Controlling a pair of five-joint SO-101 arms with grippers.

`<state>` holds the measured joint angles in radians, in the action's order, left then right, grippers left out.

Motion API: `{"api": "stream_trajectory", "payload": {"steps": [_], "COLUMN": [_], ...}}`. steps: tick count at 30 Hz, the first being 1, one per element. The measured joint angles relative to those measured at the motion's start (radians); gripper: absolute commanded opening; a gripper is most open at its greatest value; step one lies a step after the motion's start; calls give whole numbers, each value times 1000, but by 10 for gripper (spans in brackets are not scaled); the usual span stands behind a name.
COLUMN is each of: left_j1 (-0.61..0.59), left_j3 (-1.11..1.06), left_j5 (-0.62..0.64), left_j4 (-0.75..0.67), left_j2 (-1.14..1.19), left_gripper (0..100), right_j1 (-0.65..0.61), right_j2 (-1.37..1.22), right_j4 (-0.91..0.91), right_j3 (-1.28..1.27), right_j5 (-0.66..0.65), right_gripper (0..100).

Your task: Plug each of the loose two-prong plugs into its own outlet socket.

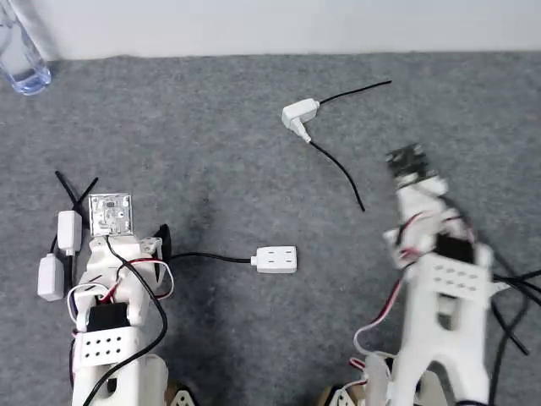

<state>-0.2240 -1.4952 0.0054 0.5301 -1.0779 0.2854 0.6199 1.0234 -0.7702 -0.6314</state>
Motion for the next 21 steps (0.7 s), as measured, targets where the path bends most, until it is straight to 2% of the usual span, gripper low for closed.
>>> {"api": "stream_trajectory", "payload": {"steps": [5,13,18,21], "left_j1": [0,0,37,43], "left_j3": [0,-8,-37,-40], "left_j5": [0,-3,-41,-58], "left_j4": [0,-3,-38,-40], "left_j2": [0,0,-3,-3], "left_gripper": [214,213,211,211], "right_j1": [144,339,362,342], "right_j2": [0,0,0,0], "right_j4": [169,221,281,264], "right_j3": [258,295,224,175], "right_j5": [-249,-601,-882,-928], "right_gripper": [281,281,281,280]}}
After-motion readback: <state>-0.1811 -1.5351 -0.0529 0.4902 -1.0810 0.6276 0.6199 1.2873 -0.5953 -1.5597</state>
